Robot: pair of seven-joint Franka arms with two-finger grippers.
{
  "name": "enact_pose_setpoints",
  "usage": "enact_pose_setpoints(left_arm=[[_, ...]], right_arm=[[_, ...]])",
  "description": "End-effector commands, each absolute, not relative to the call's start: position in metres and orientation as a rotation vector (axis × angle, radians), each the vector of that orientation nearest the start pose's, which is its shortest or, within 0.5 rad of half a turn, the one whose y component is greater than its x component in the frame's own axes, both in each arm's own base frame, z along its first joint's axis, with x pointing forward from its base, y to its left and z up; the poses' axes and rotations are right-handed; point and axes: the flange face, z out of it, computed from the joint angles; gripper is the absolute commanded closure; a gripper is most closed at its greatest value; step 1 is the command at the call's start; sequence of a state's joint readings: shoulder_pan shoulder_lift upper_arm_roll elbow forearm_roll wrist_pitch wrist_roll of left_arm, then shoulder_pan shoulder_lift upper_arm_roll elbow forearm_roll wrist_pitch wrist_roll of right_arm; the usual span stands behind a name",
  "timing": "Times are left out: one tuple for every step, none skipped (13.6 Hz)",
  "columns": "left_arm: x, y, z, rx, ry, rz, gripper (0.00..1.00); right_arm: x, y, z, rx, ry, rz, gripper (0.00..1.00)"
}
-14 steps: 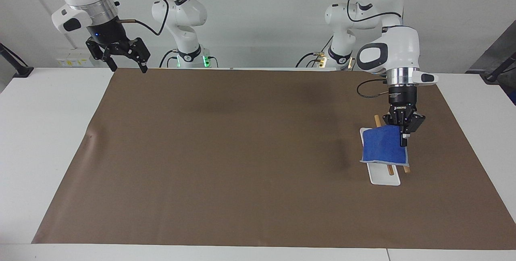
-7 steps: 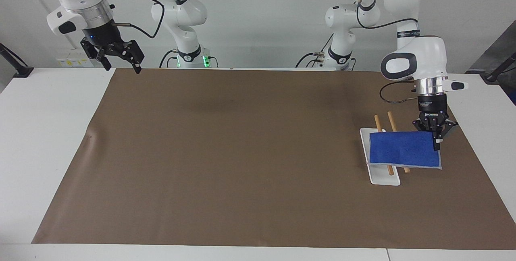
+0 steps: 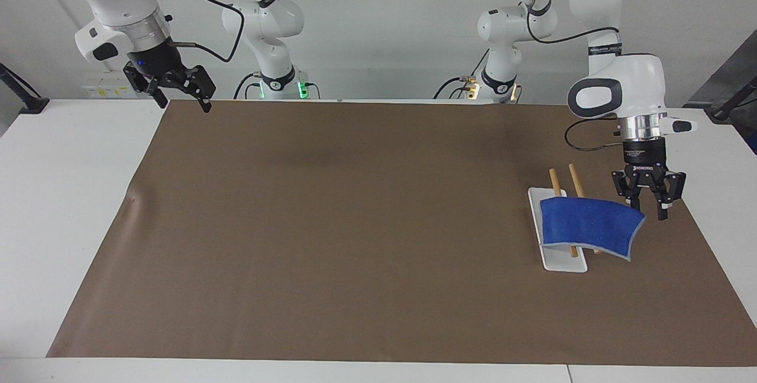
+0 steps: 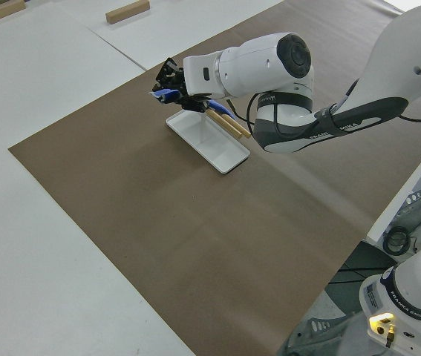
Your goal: Right arm passes towel to left arm to hang
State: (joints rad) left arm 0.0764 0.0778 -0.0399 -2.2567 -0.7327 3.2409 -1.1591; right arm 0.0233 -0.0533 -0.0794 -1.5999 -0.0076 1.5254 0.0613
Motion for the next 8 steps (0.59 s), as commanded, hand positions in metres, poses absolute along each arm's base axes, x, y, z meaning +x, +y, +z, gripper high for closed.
enact_pose_setpoints(left_arm=[[0.561, 0.100, 0.423, 1.320, 1.977, 0.734, 0.14], [0.562, 0.102, 0.426, 1.315, 1.974, 0.740, 0.14], [0.563, 0.109, 0.430, 1.310, 1.973, 0.755, 0.14], [0.566, 0.111, 0.436, 1.309, 1.965, 0.750, 0.12], [0.568, 0.110, 0.441, 1.322, 1.954, 0.737, 0.10], [0.569, 0.107, 0.444, 1.351, 1.935, 0.736, 0.10], [0.570, 0.101, 0.447, 1.387, 1.910, 0.741, 0.10], [0.571, 0.098, 0.449, 1.408, 1.892, 0.747, 0.09]], right_arm=[[0.526, -0.039, 0.636, -3.173, 0.138, 0.048, 0.00], [0.527, -0.040, 0.635, -3.185, 0.127, 0.048, 0.00], [0.527, -0.040, 0.636, -3.191, 0.125, 0.042, 0.00], [0.527, -0.037, 0.636, -3.191, 0.123, 0.041, 0.00], [0.527, -0.035, 0.636, -3.182, 0.124, 0.040, 0.00], [0.526, -0.035, 0.637, -3.171, 0.117, 0.050, 0.00], [0.526, -0.036, 0.638, -3.169, 0.124, 0.043, 0.00], [0.524, -0.035, 0.639, -3.169, 0.121, 0.045, 0.00]])
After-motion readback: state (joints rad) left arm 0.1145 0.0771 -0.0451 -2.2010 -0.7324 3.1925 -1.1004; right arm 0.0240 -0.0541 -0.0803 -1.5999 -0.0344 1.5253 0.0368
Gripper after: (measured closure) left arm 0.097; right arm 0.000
